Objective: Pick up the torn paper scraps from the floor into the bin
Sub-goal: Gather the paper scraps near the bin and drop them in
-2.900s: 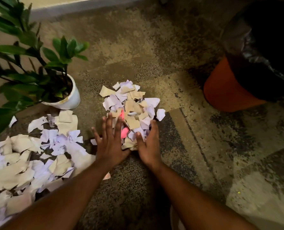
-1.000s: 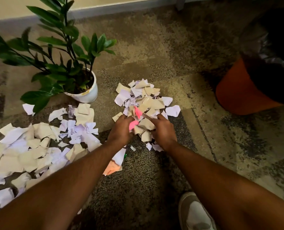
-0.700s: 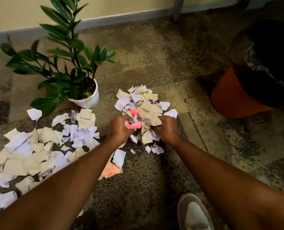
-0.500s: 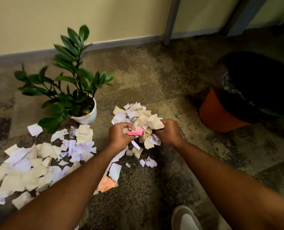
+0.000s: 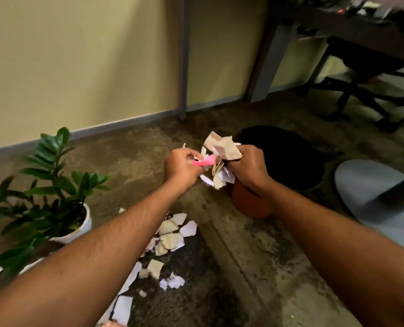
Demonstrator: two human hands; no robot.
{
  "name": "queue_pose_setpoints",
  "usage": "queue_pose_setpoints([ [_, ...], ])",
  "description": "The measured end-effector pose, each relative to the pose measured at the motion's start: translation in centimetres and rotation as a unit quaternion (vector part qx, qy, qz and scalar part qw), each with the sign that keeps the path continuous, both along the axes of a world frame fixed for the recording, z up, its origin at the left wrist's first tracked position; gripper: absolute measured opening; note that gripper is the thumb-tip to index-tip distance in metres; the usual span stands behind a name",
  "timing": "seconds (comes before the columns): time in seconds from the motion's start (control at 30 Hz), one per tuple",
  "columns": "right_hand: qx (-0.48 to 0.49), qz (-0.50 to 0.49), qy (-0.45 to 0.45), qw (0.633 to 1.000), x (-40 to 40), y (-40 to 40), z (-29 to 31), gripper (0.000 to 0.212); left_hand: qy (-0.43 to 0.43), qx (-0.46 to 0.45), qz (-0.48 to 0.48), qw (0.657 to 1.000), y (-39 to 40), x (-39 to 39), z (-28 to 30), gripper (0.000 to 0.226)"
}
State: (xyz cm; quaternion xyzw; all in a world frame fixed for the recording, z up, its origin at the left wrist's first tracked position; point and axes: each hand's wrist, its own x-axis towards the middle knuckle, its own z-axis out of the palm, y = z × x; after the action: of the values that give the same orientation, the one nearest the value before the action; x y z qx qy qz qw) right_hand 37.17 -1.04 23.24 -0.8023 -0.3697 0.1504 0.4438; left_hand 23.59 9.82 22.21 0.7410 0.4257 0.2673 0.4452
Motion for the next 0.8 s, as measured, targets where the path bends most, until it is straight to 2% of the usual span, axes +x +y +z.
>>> queue_pose_setpoints([
  [0.1, 0.011, -0.049, -0.042, 0.998, 4.5, -2.1, 2.6, 0.008, -0.004, 0.016, -0.023, 1.0, -1.3, 5.6, 2.5, 0.024],
  [0.17, 0.014, -0.071, -0.059, 0.996, 7.4, -3.6, 3.1, 0.018, 0.001, 0.022, -0.039, 0.999, -2.3, 9.2, 3.1, 0.023],
  [0.23, 0.012, -0.094, -0.08, 0.992, 9.2, -5.0, 3.4, 0.016, 0.002, 0.036, -0.062, 0.997, -3.3, 12.4, 3.0, 0.021],
  [0.3, -0.003, -0.108, -0.12, 0.987, 11.3, -6.0, 3.1, 0.003, 0.004, 0.049, -0.082, 0.995, -4.4, 15.1, 2.5, 0.021],
  [0.37, -0.032, -0.129, -0.142, 0.981, 13.3, -6.5, 2.1, 0.011, 0.016, 0.062, -0.09, 0.994, -5.3, 17.3, 1.6, 0.022],
  [0.43, -0.053, -0.149, -0.132, 0.979, 14.7, -6.8, 0.6, 0.018, 0.033, 0.068, -0.096, 0.993, -6.0, 19.1, 0.8, 0.025],
  [0.57, -0.077, -0.18, -0.129, 0.972, 16.7, -7.2, -2.1, 0.012, 0.064, 0.03, -0.146, 0.987, -6.8, 21.9, -0.2, 0.031],
  [0.7, -0.184, -0.112, -0.05, 0.975, 17.0, -7.1, -2.9, 0.022, 0.151, -0.009, -0.27, 0.951, -6.9, 22.9, -0.7, 0.041],
  [0.8, -0.207, -0.076, -0.041, 0.974, 16.8, -7.2, -2.7, 0.034, 0.145, -0.062, -0.306, 0.939, -6.4, 22.7, -1.5, 0.041],
])
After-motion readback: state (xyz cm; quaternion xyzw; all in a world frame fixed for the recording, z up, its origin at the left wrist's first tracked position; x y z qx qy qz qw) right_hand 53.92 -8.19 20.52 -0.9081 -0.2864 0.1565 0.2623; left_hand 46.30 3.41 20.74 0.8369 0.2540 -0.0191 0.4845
